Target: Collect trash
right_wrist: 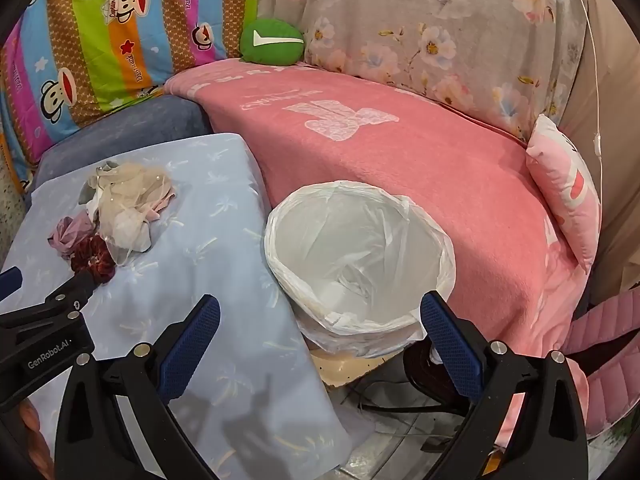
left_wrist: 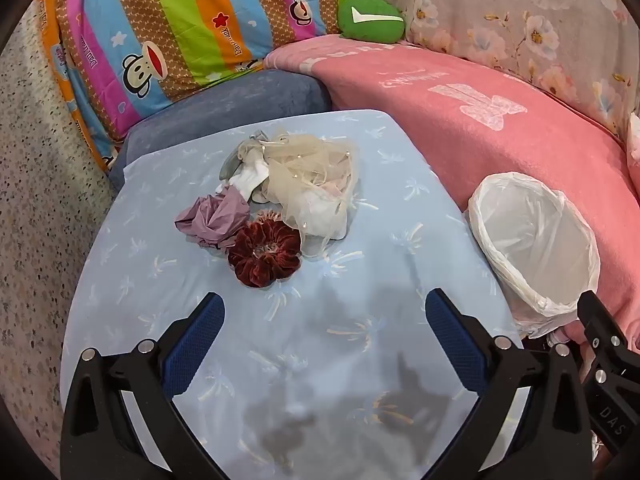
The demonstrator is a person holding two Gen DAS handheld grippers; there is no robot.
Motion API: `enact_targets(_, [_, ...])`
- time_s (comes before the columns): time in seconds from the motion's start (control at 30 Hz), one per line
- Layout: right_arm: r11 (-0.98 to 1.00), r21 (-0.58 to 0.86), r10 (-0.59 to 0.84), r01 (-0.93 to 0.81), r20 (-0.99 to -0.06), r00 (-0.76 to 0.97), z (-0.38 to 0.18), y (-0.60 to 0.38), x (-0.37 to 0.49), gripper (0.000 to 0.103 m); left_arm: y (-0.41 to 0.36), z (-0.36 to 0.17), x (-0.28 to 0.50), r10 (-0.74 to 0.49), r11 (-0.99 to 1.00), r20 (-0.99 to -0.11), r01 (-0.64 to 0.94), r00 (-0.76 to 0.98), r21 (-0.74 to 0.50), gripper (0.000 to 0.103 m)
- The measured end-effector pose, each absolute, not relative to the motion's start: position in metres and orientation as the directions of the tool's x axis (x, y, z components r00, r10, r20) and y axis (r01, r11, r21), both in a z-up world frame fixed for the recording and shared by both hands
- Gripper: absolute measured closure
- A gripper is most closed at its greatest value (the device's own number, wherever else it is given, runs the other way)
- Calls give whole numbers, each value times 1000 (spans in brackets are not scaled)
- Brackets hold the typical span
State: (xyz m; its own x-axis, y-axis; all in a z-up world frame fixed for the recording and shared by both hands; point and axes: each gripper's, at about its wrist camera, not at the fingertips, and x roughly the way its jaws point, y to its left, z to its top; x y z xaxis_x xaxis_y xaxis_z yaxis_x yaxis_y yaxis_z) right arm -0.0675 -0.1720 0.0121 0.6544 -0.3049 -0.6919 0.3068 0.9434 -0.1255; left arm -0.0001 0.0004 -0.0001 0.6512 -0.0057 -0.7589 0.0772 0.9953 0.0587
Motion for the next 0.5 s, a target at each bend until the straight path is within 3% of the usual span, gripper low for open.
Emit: enact_targets(0.5, [945, -131, -304, 300, -693, 653, 14, -170, -67, 6, 3, -3, -5, 11, 996, -765, 58, 644, 64, 7])
